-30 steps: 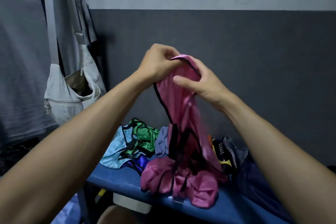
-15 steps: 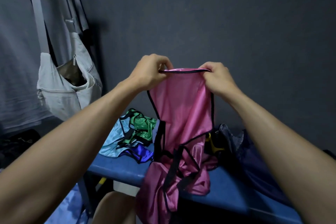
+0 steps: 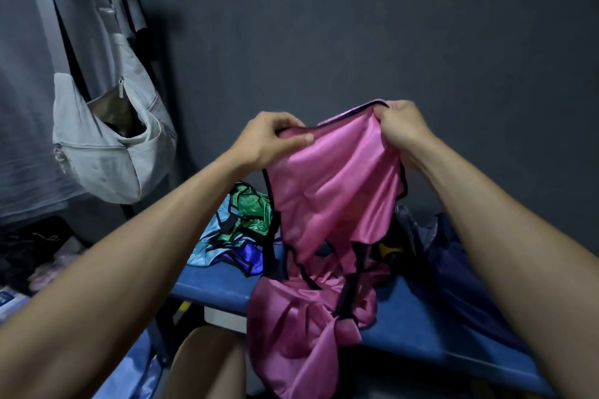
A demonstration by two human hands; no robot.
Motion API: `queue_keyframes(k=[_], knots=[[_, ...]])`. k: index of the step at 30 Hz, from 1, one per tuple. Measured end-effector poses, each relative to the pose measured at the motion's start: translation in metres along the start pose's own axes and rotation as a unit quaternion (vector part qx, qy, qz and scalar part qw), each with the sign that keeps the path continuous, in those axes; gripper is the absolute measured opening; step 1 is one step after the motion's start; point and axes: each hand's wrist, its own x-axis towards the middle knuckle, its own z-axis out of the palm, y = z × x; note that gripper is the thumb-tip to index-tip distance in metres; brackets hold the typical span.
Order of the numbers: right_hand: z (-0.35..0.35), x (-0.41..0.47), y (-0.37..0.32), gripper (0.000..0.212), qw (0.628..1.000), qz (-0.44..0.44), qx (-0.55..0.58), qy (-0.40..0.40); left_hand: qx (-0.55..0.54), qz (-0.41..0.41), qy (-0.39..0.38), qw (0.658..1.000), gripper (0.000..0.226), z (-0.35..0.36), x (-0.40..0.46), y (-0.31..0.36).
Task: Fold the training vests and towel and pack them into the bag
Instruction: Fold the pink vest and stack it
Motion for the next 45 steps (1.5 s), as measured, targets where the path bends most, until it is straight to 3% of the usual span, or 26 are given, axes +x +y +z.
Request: queue_keyframes(k=[2, 4, 5, 7, 9, 10, 14, 16, 18, 23, 26, 28, 30, 32, 34, 36, 38, 42, 45], knots=[[-0.003, -0.001, 0.004, 0.032, 0.998, 0.009, -0.026, -0.051, 0.065, -0.003, -0.013, 0.998, 0.007, 0.007, -0.004, -0.009], [-0.006, -0.009, 0.005, 0.038, 0.99, 0.037, -0.071, -0.113, 0.092, -0.022, 0.055, 0.994, 0.012, 0.013, -0.005, -0.014], [-0.006, -0.013, 0.007, 0.045, 0.983, 0.035, -0.114, -0.136, 0.064, -0.049, 0.087, 0.993, 0.016, 0.015, -0.005, -0.016], [-0.003, -0.02, 0.009, 0.052, 0.964, 0.005, -0.191, -0.184, -0.113, -0.137, 0.129, 0.976, 0.026, 0.019, -0.004, -0.015], [-0.001, -0.026, 0.013, 0.054, 0.951, 0.004, -0.172, -0.255, -0.31, -0.204, 0.141, 0.918, 0.031, 0.022, -0.002, -0.007], [0.0, -0.027, 0.016, 0.05, 0.945, 0.005, -0.155, -0.289, -0.353, -0.209, 0.145, 0.901, 0.03, 0.02, -0.001, -0.001], [0.003, -0.037, 0.038, 0.029, 0.902, 0.016, -0.143, -0.408, -0.446, -0.176, 0.206, 0.853, 0.022, -0.003, 0.005, 0.032], [0.006, -0.044, 0.065, 0.044, 0.862, 0.06, -0.152, -0.48, -0.474, -0.148, 0.215, 0.841, 0.021, -0.016, 0.009, 0.047], [0.012, -0.048, 0.102, 0.055, 0.84, 0.122, -0.153, -0.507, -0.457, -0.132, 0.214, 0.853, 0.022, -0.023, 0.013, 0.054], [0.034, -0.076, 0.192, 0.062, 0.849, 0.055, -0.383, -0.359, -0.411, -0.126, 0.209, 0.878, 0.024, -0.025, 0.014, 0.047], [0.044, -0.098, 0.236, 0.068, 0.822, 0.082, -0.423, -0.371, -0.398, -0.126, 0.21, 0.884, 0.026, -0.023, 0.014, 0.036], [0.046, -0.101, 0.25, 0.05, 0.816, 0.068, -0.467, -0.334, -0.382, -0.13, 0.219, 0.889, 0.027, -0.022, 0.015, 0.028], [0.044, -0.098, 0.251, 0.017, 0.836, 0.032, -0.477, -0.267, -0.358, -0.133, 0.225, 0.896, 0.028, -0.02, 0.015, 0.02], [0.038, -0.089, 0.248, 0.012, 0.884, 0.026, -0.416, -0.209, -0.331, -0.137, 0.224, 0.906, 0.029, -0.018, 0.016, 0.011], [0.029, -0.07, 0.226, 0.023, 0.952, 0.024, -0.269, -0.145, -0.31, -0.149, 0.219, 0.913, 0.028, -0.017, 0.016, 0.003], [0.015, -0.049, 0.175, 0.035, 0.991, -0.006, -0.107, -0.08, -0.293, -0.158, 0.214, 0.918, 0.025, -0.017, 0.017, -0.005], [-0.003, -0.031, 0.106, 0.042, 0.998, -0.029, -0.004, -0.051, -0.261, -0.163, 0.212, 0.927, 0.022, -0.017, 0.018, -0.008], [-0.036, -0.013, -0.013, 0.039, 0.994, -0.099, 0.02, -0.033, -0.134, -0.184, 0.147, 0.963, 0.012, -0.018, 0.019, -0.008], [-0.044, -0.017, -0.07, 0.027, 0.987, -0.159, 0.001, -0.019, 0.043, -0.16, 0.036, 0.985, 0.043, -0.02, 0.01, 0.008]])
